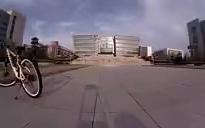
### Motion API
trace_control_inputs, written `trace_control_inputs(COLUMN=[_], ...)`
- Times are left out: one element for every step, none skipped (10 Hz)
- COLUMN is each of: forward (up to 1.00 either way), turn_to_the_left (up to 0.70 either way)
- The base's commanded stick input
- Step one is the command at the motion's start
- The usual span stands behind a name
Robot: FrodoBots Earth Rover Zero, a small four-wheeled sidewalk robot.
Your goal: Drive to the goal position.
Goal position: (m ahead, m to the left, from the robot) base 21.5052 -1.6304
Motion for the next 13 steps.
trace_control_inputs(forward=[0.70, 0.70, 0.70, 0.70, 0.70, 0.70, 0.70, 0.70, 0.70, 0.70, 0.70, 0.70, 0.70], turn_to_the_left=[0.00, 0.00, 0.00, 0.00, 0.00, 0.00, 0.00, 0.00, 0.00, 0.00, 0.00, 0.00, 0.00])
